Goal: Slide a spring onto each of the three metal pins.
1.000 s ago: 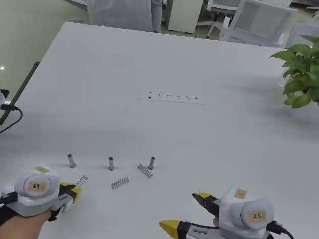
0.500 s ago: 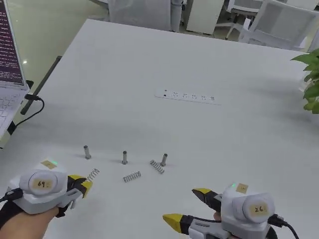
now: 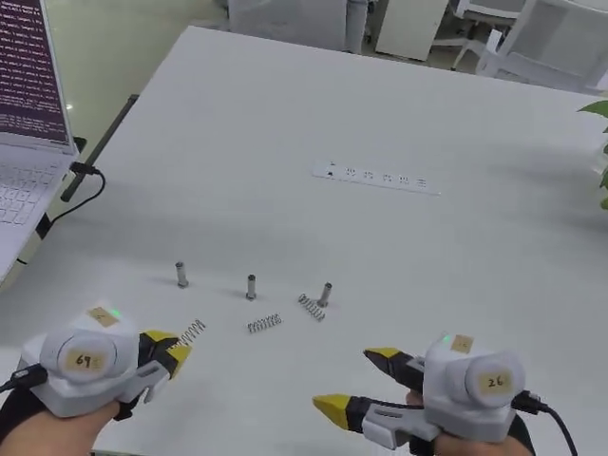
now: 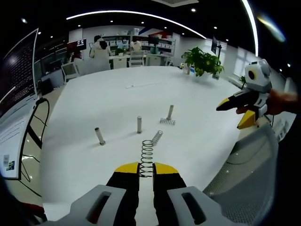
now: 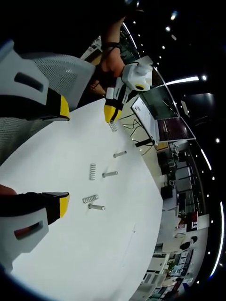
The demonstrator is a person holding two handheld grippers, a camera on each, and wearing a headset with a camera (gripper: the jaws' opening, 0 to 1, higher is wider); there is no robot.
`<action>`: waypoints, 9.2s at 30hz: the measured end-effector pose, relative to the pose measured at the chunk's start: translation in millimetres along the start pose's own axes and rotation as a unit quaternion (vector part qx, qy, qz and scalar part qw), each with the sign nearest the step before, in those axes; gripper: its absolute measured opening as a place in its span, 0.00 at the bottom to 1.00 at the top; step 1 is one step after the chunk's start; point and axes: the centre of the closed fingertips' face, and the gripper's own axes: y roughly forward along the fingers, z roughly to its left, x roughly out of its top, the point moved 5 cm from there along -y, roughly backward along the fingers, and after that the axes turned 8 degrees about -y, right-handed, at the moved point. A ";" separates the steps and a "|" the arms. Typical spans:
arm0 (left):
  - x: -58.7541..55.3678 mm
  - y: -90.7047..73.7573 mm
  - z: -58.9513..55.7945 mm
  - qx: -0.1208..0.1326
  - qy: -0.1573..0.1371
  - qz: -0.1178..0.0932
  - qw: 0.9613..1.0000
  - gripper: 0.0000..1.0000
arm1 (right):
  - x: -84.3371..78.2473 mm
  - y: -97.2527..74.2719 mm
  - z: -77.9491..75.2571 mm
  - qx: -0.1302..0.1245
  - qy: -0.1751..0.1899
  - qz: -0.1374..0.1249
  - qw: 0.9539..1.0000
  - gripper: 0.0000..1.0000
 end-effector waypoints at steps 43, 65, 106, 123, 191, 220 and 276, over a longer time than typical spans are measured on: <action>11.5 -9.0 -100.3 -0.164 0.170 0.014 0.972 0.03 | 21.7 30.4 48.8 0.117 -0.056 -0.019 0.991 0.32; 6.2 -6.0 -109.6 -0.192 0.203 0.032 0.960 0.02 | 27.5 29.5 58.4 0.141 -0.029 -0.038 0.989 0.12; 5.8 -2.6 -120.9 -0.216 0.231 0.029 0.948 0.02 | 33.2 28.3 64.9 0.211 -0.210 0.076 0.952 0.15; 8.9 0.7 -124.3 -0.239 0.227 0.022 0.944 0.03 | 36.4 26.1 64.8 0.227 -0.277 0.104 0.928 0.09; -8.7 -28.8 38.0 -0.037 -0.040 -0.046 0.997 0.38 | 139.3 136.9 -17.6 0.167 -0.329 0.154 0.917 0.08; -3.3 -27.0 43.8 -0.029 -0.057 -0.058 0.996 0.45 | 159.1 228.5 -6.5 0.163 -0.329 0.170 0.914 0.09; -9.6 -20.8 49.4 -0.031 -0.076 -0.051 0.995 0.44 | 150.5 269.9 5.7 0.171 -0.337 0.198 0.904 0.09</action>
